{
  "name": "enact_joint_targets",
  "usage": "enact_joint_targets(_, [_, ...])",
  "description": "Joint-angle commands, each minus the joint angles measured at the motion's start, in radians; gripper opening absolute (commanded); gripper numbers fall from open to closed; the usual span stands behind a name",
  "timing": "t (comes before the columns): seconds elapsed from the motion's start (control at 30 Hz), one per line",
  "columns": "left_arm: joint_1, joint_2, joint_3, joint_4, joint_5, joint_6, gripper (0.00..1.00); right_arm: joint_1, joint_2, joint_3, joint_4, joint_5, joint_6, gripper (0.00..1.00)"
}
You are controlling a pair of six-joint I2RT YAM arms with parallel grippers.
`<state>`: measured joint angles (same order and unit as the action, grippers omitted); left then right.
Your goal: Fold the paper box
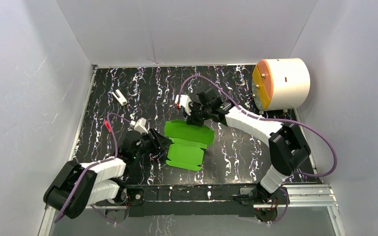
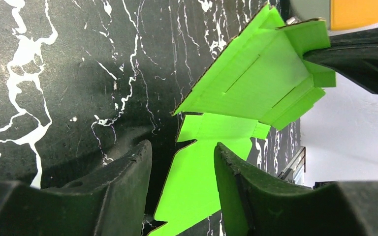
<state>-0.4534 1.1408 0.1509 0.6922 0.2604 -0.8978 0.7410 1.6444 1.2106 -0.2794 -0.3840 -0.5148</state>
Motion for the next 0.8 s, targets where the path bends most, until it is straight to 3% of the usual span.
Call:
enact_joint_targets(0.0, [0.002, 0.088, 0.047, 0.094, 0.033, 0.005, 0.44, 0.008, -0.053, -0.016, 0.083, 0.039, 0.021, 0.0])
enact_joint_targets(0.4, [-0.002, 0.12, 0.081, 0.143, 0.018, 0.084, 0.15, 0.026, -0.054, -0.035, 0.114, 0.063, 0.028, 0.0])
enact_joint_targets(0.77, [-0.139, 0.065, 0.126, 0.011, -0.125, 0.242, 0.13, 0.062, -0.013, -0.03, 0.121, 0.131, 0.026, 0.0])
